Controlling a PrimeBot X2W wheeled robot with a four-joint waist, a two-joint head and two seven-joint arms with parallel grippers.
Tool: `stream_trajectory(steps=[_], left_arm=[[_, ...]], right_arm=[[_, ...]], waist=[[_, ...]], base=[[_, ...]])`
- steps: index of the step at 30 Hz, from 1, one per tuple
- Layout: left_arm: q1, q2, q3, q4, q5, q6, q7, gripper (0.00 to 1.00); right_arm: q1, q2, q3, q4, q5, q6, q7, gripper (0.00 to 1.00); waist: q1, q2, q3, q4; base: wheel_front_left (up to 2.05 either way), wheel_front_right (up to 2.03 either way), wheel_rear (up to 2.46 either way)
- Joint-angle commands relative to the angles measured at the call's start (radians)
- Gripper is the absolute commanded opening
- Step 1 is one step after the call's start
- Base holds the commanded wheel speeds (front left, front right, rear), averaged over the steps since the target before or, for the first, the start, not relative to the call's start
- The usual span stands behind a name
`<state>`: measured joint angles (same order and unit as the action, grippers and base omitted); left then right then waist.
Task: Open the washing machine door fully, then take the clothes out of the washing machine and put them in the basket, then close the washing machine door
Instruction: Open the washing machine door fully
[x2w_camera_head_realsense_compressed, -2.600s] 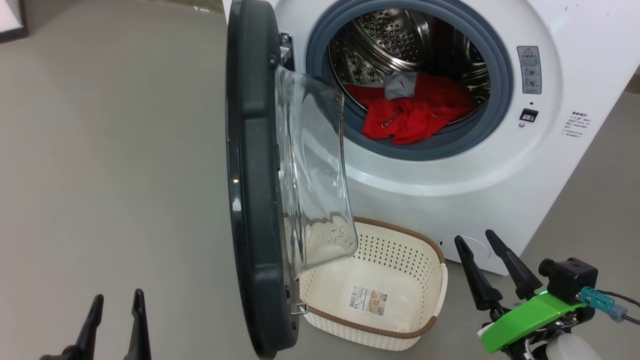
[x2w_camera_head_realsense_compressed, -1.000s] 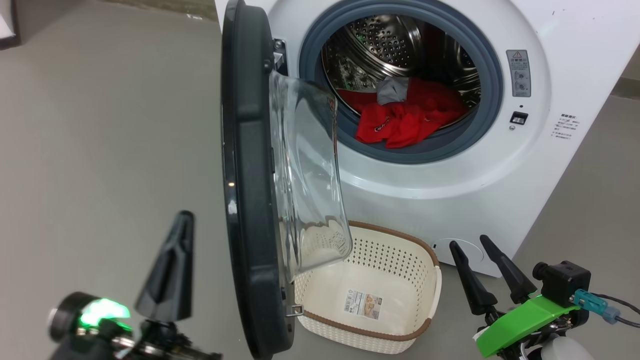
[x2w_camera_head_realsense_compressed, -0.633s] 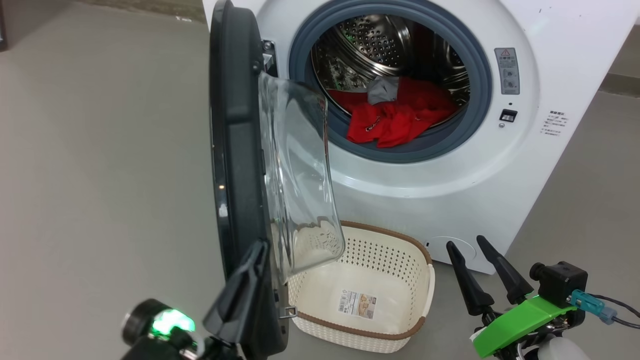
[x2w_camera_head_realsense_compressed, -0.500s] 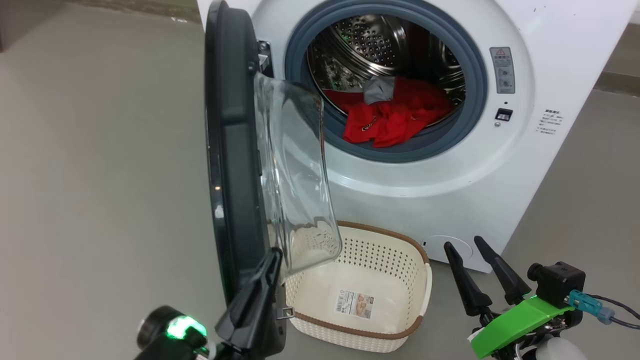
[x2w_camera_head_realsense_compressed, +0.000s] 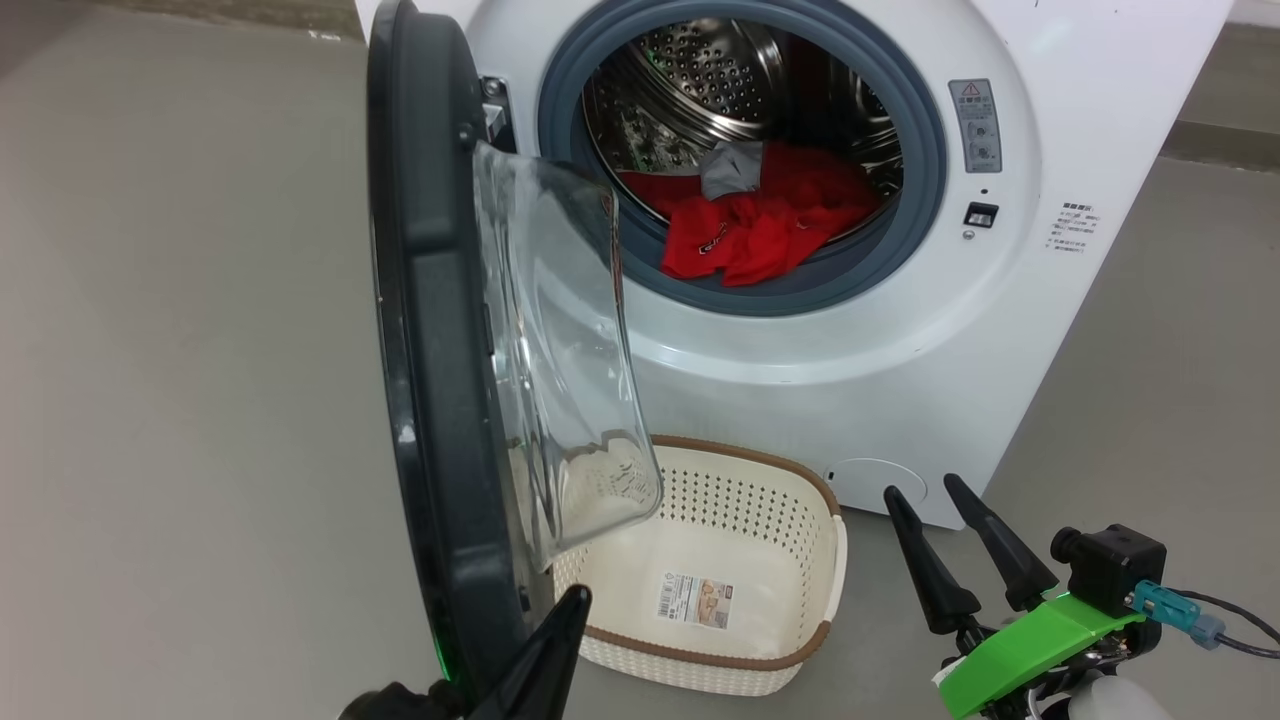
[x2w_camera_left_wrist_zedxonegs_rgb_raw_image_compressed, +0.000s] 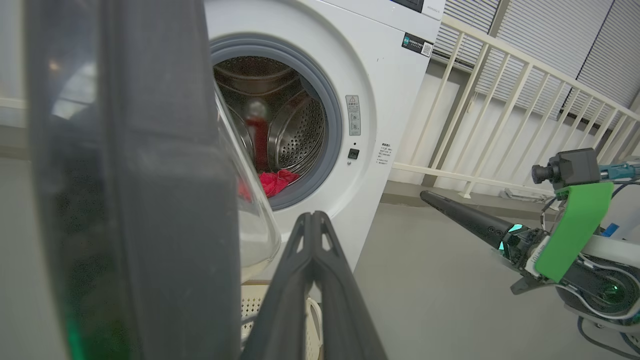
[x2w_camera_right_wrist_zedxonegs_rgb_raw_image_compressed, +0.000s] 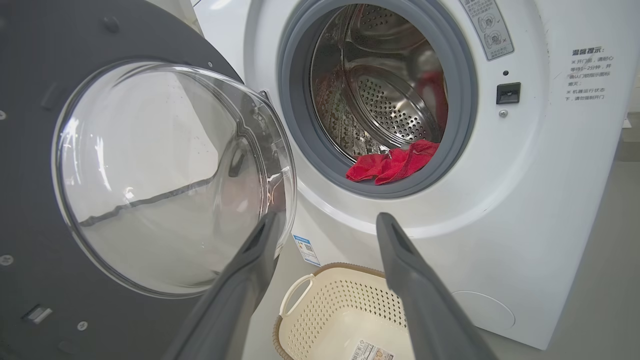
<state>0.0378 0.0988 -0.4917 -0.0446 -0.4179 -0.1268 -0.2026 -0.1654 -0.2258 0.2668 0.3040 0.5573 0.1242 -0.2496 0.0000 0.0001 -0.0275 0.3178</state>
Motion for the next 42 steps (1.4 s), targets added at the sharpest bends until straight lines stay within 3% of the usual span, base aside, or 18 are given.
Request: stream_trajectory(steps=[1,19,42], left_arm=[[-0.025,-0.002,0.024,-0.006,-0.009,-0.002,-0.008,0.0],[-0.051,0.006,0.072,0.091,-0.031,0.021,-0.033,0.0],[-0.072,0.122,0.236,0.065,-0.075,0.119,0.02,0.0]], right_arm=[[-0.033,-0.009,0.019,-0.021,0.01,0.007,-0.012,1.0],[-0.03,-0.004,0.018,-0.019,0.009,0.007,-0.012,1.0],[-0.025,0.012,0.022,-0.02,0.009,0.007,-0.012,1.0]], waist=[[0.0,-0.0001,0.001,-0.002],[0.0,-0.0001,0.005,0.011],[0.0,-0.0001,0.02,0.109]], base=[[0.0,0.0,0.0],[0.0,0.0,0.0],[0.0,0.0,0.0]])
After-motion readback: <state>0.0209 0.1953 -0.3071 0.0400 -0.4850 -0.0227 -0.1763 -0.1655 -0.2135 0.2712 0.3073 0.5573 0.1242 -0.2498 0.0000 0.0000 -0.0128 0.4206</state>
